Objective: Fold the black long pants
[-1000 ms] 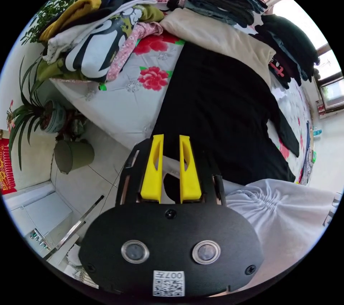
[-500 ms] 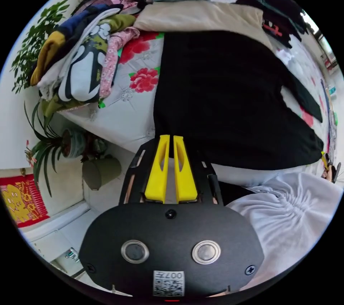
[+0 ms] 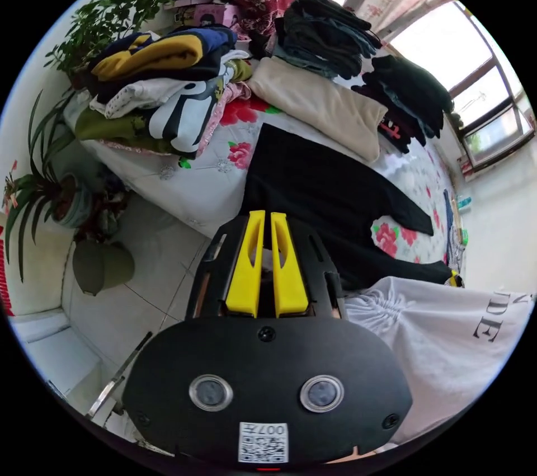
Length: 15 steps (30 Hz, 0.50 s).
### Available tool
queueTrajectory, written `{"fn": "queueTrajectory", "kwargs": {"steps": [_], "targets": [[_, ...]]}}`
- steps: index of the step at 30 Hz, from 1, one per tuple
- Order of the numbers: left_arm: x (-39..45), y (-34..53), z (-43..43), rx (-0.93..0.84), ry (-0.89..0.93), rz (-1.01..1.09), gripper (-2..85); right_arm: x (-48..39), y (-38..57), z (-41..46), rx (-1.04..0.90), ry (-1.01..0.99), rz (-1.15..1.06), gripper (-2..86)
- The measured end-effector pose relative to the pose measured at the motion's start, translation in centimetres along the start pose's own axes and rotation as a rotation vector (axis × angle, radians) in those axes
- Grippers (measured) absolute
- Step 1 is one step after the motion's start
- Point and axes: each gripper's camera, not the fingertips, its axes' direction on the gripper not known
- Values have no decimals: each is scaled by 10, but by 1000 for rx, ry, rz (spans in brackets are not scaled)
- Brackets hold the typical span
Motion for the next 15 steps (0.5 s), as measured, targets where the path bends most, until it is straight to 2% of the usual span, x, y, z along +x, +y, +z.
{"fn": "queueTrajectory", "kwargs": {"steps": [7, 12, 15], "targets": [[-12, -54, 10, 25, 111, -53, -7, -46, -31, 34, -23, 91, -47, -1], [-9, -133, 59, -14, 151, -117, -6, -104, -99, 142, -150, 235, -85, 6], [-1, -180, 112, -67, 102, -189, -5, -134, -129, 218, -173, 331, -140, 18]]}}
